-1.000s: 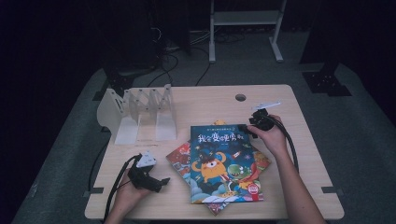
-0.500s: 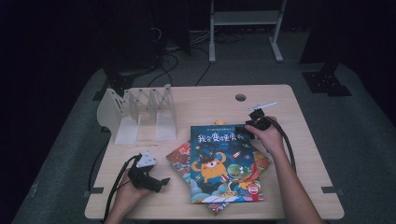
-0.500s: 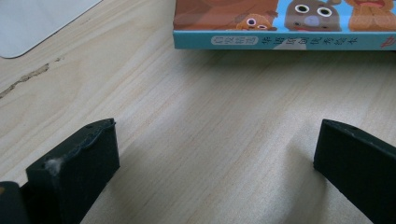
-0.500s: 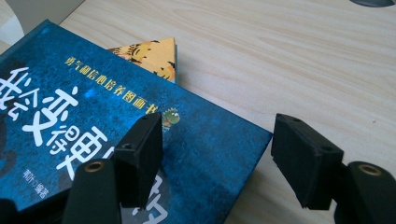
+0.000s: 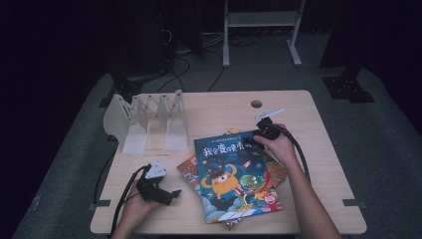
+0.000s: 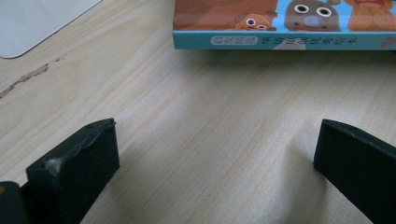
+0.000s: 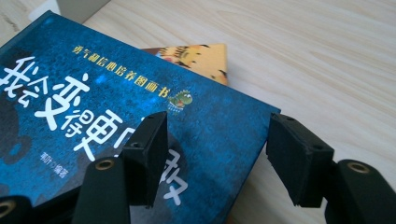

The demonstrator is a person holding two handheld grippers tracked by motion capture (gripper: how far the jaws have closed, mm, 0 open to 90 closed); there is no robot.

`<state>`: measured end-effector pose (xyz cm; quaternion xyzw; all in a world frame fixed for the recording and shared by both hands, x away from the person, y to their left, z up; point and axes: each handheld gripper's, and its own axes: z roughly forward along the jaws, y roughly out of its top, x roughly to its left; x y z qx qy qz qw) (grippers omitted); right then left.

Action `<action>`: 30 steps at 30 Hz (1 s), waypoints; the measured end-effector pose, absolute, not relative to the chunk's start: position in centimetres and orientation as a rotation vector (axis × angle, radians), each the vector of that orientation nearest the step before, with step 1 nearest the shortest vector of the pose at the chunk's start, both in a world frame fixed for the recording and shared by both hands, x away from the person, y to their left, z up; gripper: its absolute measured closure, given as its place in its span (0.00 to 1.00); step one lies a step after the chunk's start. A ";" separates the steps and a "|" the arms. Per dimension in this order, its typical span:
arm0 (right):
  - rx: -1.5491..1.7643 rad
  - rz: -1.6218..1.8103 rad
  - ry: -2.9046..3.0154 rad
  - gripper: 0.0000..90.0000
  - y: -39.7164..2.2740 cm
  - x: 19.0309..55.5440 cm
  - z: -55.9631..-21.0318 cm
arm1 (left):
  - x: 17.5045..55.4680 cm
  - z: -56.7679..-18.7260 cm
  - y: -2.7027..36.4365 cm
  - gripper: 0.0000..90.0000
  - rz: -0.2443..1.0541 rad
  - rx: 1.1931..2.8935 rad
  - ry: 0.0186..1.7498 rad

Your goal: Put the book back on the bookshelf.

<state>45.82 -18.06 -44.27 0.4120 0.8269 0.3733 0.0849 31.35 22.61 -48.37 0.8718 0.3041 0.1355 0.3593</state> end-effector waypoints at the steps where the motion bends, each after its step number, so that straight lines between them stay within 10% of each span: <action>1: 1.226 1.110 2.470 0.42 -17.9 45.8 -44.2 | 31.3 -48.4 22.6 0.00 0.348 2.247 0.785; 30: 1.024 1.124 2.586 0.44 -12.4 45.5 -43.9 | 31.3 -48.4 22.6 0.00 0.347 2.248 0.785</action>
